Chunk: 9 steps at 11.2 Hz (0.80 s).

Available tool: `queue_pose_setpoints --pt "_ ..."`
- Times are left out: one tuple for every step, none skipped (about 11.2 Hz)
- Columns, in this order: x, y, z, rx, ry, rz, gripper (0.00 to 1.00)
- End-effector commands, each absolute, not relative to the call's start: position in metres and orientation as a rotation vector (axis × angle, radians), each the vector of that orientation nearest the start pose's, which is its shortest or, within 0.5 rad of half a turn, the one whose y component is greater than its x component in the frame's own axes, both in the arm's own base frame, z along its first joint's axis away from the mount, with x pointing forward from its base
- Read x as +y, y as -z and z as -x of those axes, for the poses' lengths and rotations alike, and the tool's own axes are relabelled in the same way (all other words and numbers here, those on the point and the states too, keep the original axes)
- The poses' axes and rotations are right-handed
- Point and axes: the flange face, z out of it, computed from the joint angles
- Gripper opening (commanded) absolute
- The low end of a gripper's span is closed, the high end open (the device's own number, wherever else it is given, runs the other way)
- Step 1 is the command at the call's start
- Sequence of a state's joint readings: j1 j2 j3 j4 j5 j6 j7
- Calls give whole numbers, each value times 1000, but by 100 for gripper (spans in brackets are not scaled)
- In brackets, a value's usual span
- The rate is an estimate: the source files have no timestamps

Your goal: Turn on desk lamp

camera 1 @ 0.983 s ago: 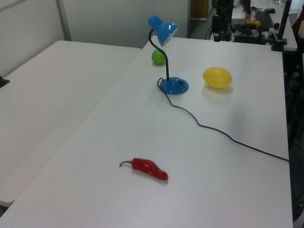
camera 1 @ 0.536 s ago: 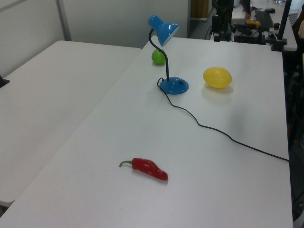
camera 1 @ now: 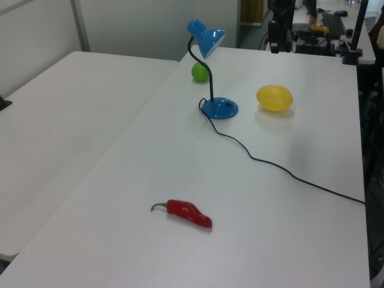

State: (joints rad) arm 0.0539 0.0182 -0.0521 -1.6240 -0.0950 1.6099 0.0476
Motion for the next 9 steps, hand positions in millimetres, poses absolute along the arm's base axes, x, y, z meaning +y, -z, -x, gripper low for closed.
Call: queue_pose_setpoints --pt "-8 -593 -564 37 -40 3225 0" --pt "-8 -593 -564 37 -40 3225 0" --pt "-9 -593 -564 39 -40 3225 0" --pt "-10 -594 -564 42 -35 3224 0" --pt "-11 -593 -565 44 -33 3224 0" --pt "-15 -595 -566 52 -4 3223 0" --pt "-16 -593 -569 56 13 3223 0" --pt "-19 -580 -578 62 11 3224 0" --pt "-18 -571 -587 58 40 3225 0"
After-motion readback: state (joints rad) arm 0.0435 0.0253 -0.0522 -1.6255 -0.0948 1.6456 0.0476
